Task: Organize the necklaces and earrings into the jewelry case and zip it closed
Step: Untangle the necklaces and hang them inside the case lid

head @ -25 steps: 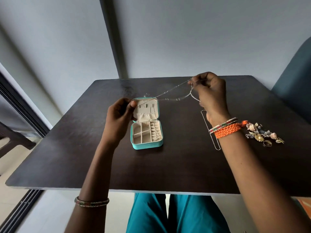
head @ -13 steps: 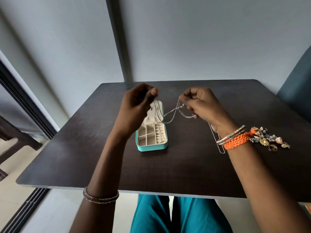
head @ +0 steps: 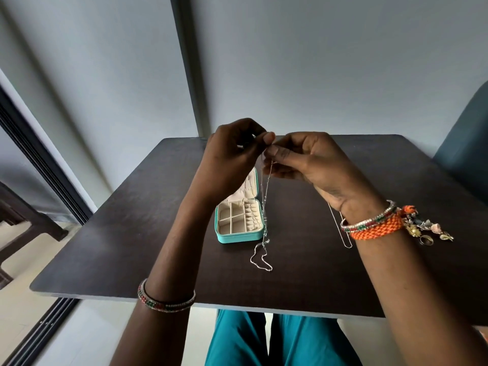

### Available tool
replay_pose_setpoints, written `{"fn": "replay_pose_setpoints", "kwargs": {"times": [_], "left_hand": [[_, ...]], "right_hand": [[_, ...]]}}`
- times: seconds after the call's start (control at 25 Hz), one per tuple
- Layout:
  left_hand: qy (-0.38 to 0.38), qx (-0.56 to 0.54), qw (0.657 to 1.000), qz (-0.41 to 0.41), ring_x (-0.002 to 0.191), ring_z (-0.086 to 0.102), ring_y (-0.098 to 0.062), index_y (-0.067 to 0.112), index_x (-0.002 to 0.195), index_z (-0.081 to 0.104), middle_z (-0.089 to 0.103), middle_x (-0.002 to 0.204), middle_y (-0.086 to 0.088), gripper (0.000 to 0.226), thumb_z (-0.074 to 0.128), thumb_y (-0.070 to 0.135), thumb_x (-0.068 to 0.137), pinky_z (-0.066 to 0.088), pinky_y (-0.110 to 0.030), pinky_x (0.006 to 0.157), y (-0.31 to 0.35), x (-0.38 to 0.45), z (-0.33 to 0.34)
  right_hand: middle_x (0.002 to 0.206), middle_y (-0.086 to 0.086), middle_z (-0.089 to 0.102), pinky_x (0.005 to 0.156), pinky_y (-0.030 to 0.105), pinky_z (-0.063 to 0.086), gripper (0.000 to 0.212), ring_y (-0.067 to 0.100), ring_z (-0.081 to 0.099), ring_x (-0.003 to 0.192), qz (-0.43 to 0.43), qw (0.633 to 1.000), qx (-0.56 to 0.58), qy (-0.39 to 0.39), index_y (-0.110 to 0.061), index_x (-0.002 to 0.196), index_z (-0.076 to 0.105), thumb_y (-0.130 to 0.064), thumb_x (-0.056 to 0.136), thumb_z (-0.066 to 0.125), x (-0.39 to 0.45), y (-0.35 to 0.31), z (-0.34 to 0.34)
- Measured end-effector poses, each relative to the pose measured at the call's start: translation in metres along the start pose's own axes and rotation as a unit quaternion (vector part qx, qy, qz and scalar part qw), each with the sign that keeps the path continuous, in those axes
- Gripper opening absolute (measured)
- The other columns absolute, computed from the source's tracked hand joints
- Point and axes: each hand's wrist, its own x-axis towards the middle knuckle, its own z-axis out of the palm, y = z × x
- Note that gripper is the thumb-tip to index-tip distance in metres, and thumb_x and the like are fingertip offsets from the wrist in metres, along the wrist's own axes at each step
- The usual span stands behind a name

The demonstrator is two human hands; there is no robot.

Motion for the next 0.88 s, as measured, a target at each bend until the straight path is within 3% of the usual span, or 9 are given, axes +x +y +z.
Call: {"fn": "replay_pose_setpoints", "kwargs": {"times": [0.16, 0.28, 0.4, 0.52, 0.64, 0.76, 0.88], "left_hand": [[-0.015, -0.033, 0.997, -0.068, 0.043, 0.042, -0.006, 0.009, 0.085, 0.063, 0.050, 0.056, 0.002, 0.017, 0.062, 0.025, 0.090, 0.036, -0.016, 0.042, -0.002, -0.007, -0.008], [-0.020, -0.044, 0.996, -0.077, 0.044, 0.051, -0.013, 0.000, 0.085, 0.064, 0.054, 0.056, -0.005, 0.022, 0.062, 0.021, 0.089, 0.037, -0.020, 0.040, -0.005, -0.010, -0.017], [-0.052, -0.067, 0.992, -0.089, 0.050, 0.062, -0.011, 0.003, 0.083, 0.065, 0.061, 0.066, -0.014, 0.008, 0.062, 0.010, 0.087, 0.043, -0.020, 0.040, -0.005, -0.010, -0.024], [-0.049, -0.021, 0.994, -0.091, 0.055, 0.065, -0.013, 0.015, 0.078, 0.067, 0.065, 0.068, -0.015, 0.013, 0.063, 0.007, 0.087, 0.046, -0.020, 0.042, -0.004, -0.011, -0.024], [-0.006, 0.033, 0.998, -0.045, 0.055, 0.066, -0.015, 0.024, 0.078, 0.068, 0.068, 0.068, -0.005, 0.015, 0.065, 0.013, 0.087, 0.046, -0.020, 0.044, 0.003, -0.006, -0.023], [-0.020, 0.073, 0.997, 0.013, 0.051, 0.065, -0.015, 0.024, 0.082, 0.070, 0.068, 0.066, 0.005, 0.005, 0.067, 0.025, 0.085, 0.055, -0.033, 0.055, 0.010, -0.001, -0.019], [-0.015, 0.076, 0.997, 0.008, 0.044, 0.061, -0.016, 0.030, 0.084, 0.069, 0.068, 0.063, 0.009, 0.003, 0.069, 0.027, 0.084, 0.056, -0.042, 0.058, 0.012, 0.004, -0.020]], "right_hand": [[0.065, 0.002, 0.060, 0.062, 0.032, 0.057, 0.014, 0.013, 0.059, 0.053, 0.014, 0.996, 0.091, 0.008, -0.010, 0.082, 0.061, -0.011, 0.093, 0.054, 0.003, -0.007, -0.001], [0.058, -0.003, 0.047, 0.038, 0.018, 0.034, 0.015, 0.005, 0.034, 0.041, 0.006, 0.997, 0.066, 0.039, -0.013, 0.079, 0.063, -0.014, 0.092, 0.056, 0.004, -0.008, -0.005], [0.049, -0.009, 0.039, 0.037, 0.014, 0.017, 0.010, 0.004, 0.021, 0.039, -0.015, 0.998, 0.010, 0.061, -0.010, 0.083, 0.067, -0.014, 0.090, 0.061, 0.005, -0.006, -0.009], [0.038, -0.013, 0.048, 0.037, 0.010, 0.024, 0.009, 0.002, 0.033, 0.032, -0.060, 0.992, -0.062, 0.097, -0.002, 0.089, 0.068, -0.011, 0.088, 0.064, 0.004, -0.003, -0.011], [0.048, -0.003, 0.059, 0.051, 0.015, 0.036, 0.009, -0.001, 0.044, 0.046, -0.123, 0.970, -0.171, 0.124, -0.010, 0.083, 0.073, -0.019, 0.083, 0.071, 0.008, -0.002, -0.011], [0.041, -0.008, 0.045, 0.047, 0.014, 0.028, 0.008, 0.005, 0.036, 0.042, -0.161, 0.939, -0.267, 0.143, -0.018, 0.082, 0.076, -0.026, 0.080, 0.074, 0.013, -0.006, -0.007], [0.046, -0.005, 0.045, 0.049, 0.015, 0.029, 0.005, 0.007, 0.038, 0.045, -0.185, 0.925, -0.282, 0.174, -0.022, 0.080, 0.075, -0.027, 0.081, 0.072, 0.011, -0.013, -0.007]]}}
